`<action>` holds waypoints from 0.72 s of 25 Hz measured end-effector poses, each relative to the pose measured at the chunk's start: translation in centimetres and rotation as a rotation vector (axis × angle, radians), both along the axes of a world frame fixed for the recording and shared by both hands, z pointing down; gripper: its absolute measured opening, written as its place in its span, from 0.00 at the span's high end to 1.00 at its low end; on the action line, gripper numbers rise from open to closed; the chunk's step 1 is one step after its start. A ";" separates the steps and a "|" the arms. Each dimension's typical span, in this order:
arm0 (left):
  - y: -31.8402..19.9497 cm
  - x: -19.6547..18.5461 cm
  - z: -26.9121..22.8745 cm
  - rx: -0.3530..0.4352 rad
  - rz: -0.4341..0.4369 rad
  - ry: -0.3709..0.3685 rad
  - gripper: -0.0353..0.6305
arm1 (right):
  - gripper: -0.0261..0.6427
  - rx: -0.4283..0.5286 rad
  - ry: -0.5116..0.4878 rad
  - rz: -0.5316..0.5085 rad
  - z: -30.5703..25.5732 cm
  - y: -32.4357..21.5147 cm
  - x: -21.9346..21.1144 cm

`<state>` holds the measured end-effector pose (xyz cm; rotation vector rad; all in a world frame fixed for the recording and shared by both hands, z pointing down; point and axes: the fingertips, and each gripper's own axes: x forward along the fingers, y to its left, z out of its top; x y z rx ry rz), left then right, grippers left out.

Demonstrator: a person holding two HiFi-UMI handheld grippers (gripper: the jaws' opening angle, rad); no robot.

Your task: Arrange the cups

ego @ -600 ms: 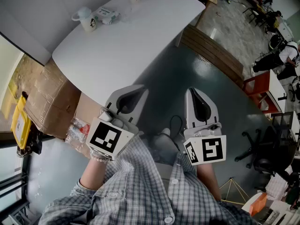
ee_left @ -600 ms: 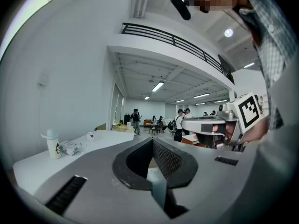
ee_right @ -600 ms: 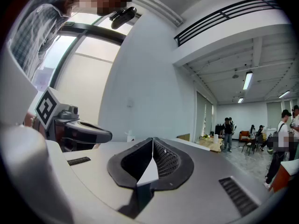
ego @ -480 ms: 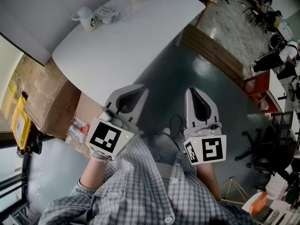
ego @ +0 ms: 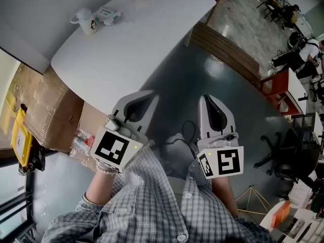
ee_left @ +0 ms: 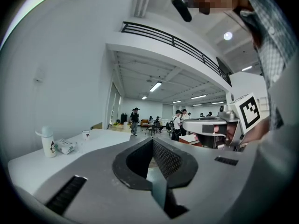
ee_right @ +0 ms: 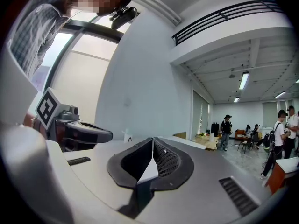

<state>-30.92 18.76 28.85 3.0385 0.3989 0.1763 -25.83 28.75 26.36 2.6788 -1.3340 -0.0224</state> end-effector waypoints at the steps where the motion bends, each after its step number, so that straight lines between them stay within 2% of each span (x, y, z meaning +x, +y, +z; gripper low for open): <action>1: 0.1 0.2 0.0 0.002 0.003 0.001 0.94 | 0.93 -0.002 -0.004 0.007 0.1 0.2 0.2; 11: -0.2 3.7 0.2 -0.003 -0.029 -0.013 0.94 | 0.93 -0.011 -0.015 0.009 0.7 0.8 4.8; 18: 0.1 8.5 0.0 -0.013 -0.090 -0.022 0.94 | 0.93 -0.007 -0.022 -0.061 0.7 0.4 10.2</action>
